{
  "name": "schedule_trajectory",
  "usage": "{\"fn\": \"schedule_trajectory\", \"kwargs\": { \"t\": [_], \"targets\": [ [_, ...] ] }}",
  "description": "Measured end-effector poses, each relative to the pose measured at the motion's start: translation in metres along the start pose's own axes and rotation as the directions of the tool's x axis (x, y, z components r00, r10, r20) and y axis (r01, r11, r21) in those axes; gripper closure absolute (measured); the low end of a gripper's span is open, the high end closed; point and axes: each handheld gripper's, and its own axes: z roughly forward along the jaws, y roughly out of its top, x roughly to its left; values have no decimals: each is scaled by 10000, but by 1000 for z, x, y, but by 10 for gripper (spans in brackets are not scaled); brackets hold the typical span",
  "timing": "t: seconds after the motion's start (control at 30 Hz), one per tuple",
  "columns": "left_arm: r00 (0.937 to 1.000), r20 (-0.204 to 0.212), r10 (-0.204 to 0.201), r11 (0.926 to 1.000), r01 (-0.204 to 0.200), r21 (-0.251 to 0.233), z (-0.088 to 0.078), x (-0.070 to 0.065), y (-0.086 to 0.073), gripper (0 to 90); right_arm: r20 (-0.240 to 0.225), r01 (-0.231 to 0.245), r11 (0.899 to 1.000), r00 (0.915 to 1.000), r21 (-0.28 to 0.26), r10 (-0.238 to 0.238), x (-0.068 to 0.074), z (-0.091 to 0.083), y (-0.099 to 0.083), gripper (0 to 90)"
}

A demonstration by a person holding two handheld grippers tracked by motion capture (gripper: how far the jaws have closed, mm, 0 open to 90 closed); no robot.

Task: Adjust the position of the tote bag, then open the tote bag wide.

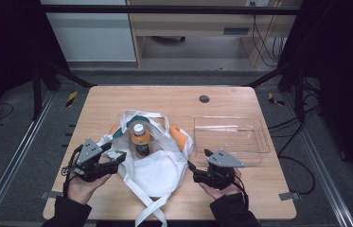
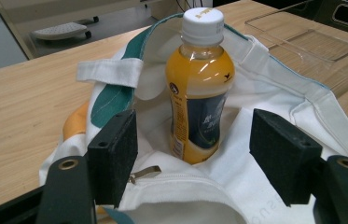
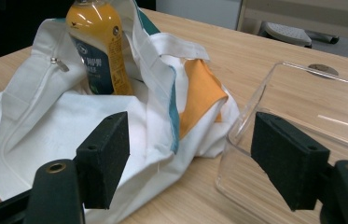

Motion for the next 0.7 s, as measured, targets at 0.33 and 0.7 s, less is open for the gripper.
{"fn": "schedule_trajectory", "kwargs": {
  "t": [0.33,0.7],
  "targets": [
    [9999,-72,116,9999,-116,-20,15,-1,12,306,179,-112,9993,9998,357,105,-10,-18,-15,283],
    [9997,-35,233,9997,-233,-97,33,-6,24,299,380,-100,9984,9992,560,78,-15,-29,-28,289]
  ]
}}
